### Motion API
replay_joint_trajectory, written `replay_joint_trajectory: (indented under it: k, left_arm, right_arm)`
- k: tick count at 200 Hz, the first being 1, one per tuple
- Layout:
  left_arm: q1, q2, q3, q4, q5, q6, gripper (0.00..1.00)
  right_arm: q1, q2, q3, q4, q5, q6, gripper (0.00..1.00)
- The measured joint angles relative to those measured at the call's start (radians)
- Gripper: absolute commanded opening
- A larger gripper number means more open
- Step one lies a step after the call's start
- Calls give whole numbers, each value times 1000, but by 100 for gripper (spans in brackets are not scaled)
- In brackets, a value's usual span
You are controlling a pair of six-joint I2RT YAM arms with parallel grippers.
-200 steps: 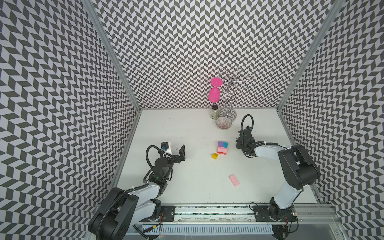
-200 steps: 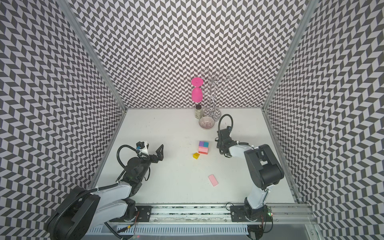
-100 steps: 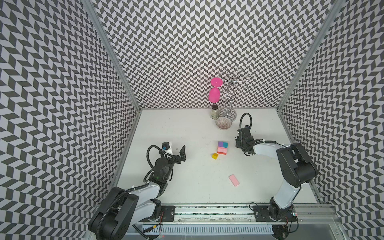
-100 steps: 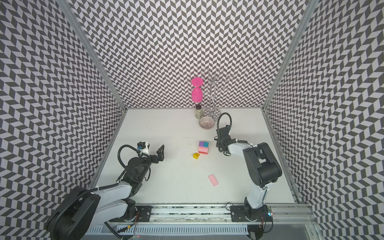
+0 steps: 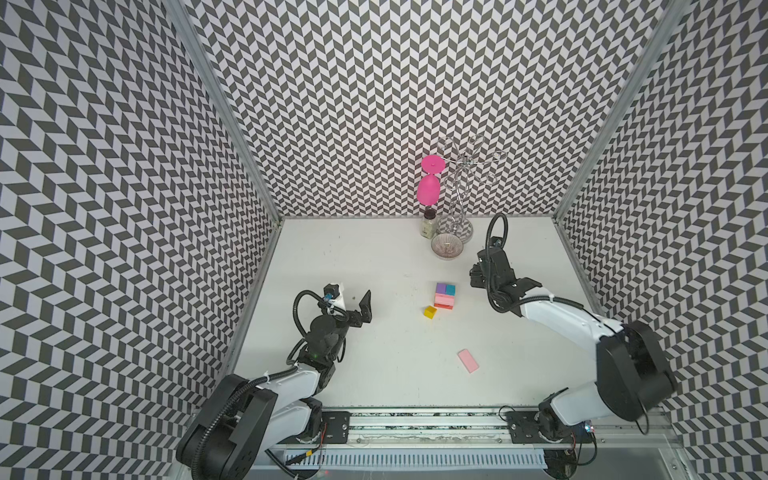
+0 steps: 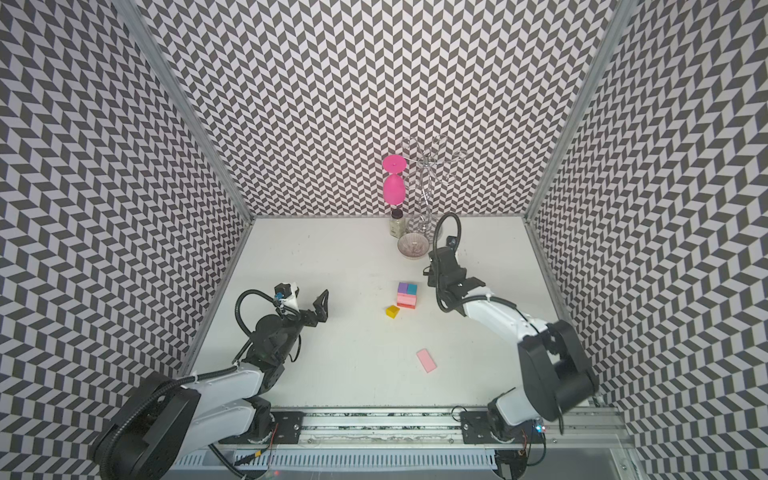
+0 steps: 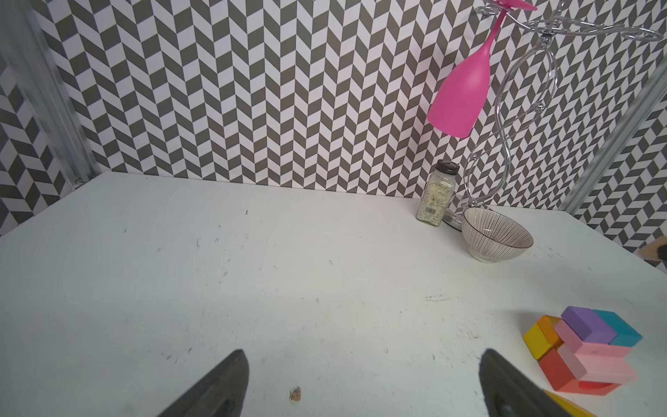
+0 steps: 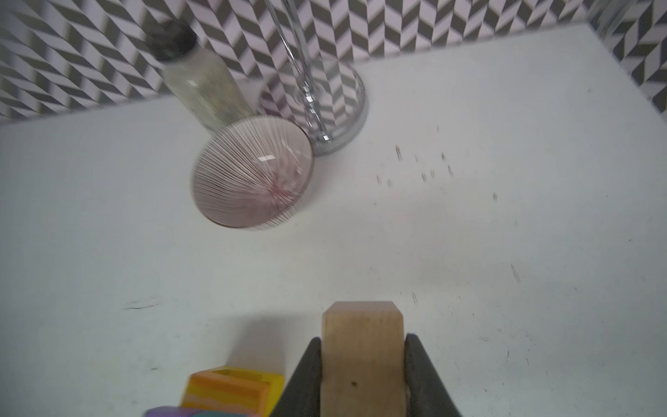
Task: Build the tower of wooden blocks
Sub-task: 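Close the right gripper on the wooden rectangular block and lift it, then carry the wooden block with the right gripper above the stack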
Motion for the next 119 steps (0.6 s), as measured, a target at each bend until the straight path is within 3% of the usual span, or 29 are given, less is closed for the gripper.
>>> replay_joint_trajectory:
  k: [28, 72, 92, 119]
  left_arm:
    - [0, -11, 0, 0, 11, 0, 100]
    - [0, -49, -8, 5, 23, 0, 100]
    - [0, -57, -18, 9, 26, 0, 100]
    - [0, -58, -19, 11, 27, 0, 100]
  right_arm:
    - [89, -101, 51, -2, 45, -13, 0]
    - [64, -101, 139, -129, 14, -19, 0]
    - [54, -101, 166, -144, -68, -90, 0]
    - [53, -112, 169, -139, -270, -239, 0]
